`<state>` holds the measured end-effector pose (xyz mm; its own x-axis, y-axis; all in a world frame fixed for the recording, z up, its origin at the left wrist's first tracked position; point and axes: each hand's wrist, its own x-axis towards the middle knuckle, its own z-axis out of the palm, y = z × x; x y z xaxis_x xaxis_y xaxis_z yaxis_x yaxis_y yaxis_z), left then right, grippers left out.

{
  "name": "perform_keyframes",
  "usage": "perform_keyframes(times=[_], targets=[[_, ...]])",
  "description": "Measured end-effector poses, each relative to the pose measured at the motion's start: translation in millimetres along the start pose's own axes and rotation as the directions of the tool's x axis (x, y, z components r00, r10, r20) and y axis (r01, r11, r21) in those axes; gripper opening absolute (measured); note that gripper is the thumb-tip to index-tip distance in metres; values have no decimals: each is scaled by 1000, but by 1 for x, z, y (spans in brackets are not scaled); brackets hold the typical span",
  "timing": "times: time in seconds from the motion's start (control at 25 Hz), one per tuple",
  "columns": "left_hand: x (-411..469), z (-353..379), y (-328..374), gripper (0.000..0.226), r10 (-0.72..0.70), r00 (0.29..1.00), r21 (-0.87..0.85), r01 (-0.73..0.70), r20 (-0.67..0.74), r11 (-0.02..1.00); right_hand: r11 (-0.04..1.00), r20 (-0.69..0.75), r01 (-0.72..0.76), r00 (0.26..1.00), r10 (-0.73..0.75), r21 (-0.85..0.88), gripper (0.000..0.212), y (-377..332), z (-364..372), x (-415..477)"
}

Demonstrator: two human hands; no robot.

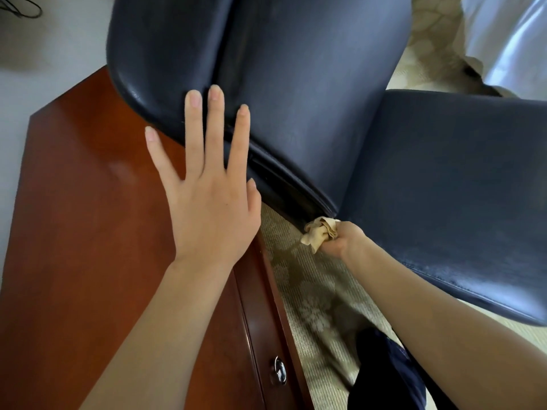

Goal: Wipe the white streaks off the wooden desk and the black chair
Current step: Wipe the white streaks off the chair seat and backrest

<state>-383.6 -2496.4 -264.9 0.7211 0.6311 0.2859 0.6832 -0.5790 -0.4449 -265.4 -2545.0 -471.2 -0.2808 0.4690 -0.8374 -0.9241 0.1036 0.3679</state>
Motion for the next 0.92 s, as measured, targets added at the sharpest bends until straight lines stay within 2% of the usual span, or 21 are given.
perform_keyframes(times=[0.12, 0.24, 0.32, 0.4, 0.44, 0.48, 0.56, 0.6, 0.64, 0.68, 0.72, 0.8, 0.92], targets=[[-1, -5, -3, 73, -2, 1000, 3, 2, 12, 1000, 993, -7, 97, 995, -98, -70, 35, 9, 0, -9], [0, -10, -6, 76, 6, 1000, -46, -6, 12, 999, 985, 67, 145, 988, -139, -95, 22, 22, 2, -41], [-3, -15, -13, 76, -18, 999, -156, 12, -38, 988, 975, 101, 194, 978, -183, -109, 34, 32, 13, -70], [-4, -24, -23, 75, -174, 979, -329, 131, -103, 935, 951, 136, 244, 966, -221, -190, 46, 40, 29, -97], [-2, -29, -28, 75, -290, 951, -464, 210, -106, 861, 940, 149, 253, 963, -223, -229, 46, 45, 39, -108], [3, -35, -34, 73, -397, 916, -629, 276, -57, 727, 925, 161, 268, 959, -231, -268, 44, 50, 48, -120], [21, -48, -42, 64, -495, 851, -870, 368, 173, 328, 873, 208, 349, 933, -292, -341, 34, 63, 64, -137], [29, -50, -46, 57, -477, 832, -896, 407, 283, 179, 832, 237, 421, 904, -355, -361, 24, 70, 73, -144], [34, -52, -48, 53, -448, 824, -886, 444, 347, 132, 770, 265, 501, 865, -427, -395, 14, 78, 82, -150], [37, -55, -51, 51, -428, 829, -874, 459, 359, 156, 656, 308, 587, 809, -501, -475, 8, 83, 91, -155], [36, -55, -53, 52, -411, 839, -868, 461, 356, 188, 489, 362, 661, 735, -573, -568, 8, 87, 98, -157], [32, -55, -58, 60, -372, 843, -853, 482, 389, 199, 148, 485, 728, 579, -656, -670, 17, 91, 109, -162], [31, -55, -64, 71, -349, 821, -807, 543, 452, 232, -195, 655, 752, 379, -653, -630, 34, 87, 123, -169]])
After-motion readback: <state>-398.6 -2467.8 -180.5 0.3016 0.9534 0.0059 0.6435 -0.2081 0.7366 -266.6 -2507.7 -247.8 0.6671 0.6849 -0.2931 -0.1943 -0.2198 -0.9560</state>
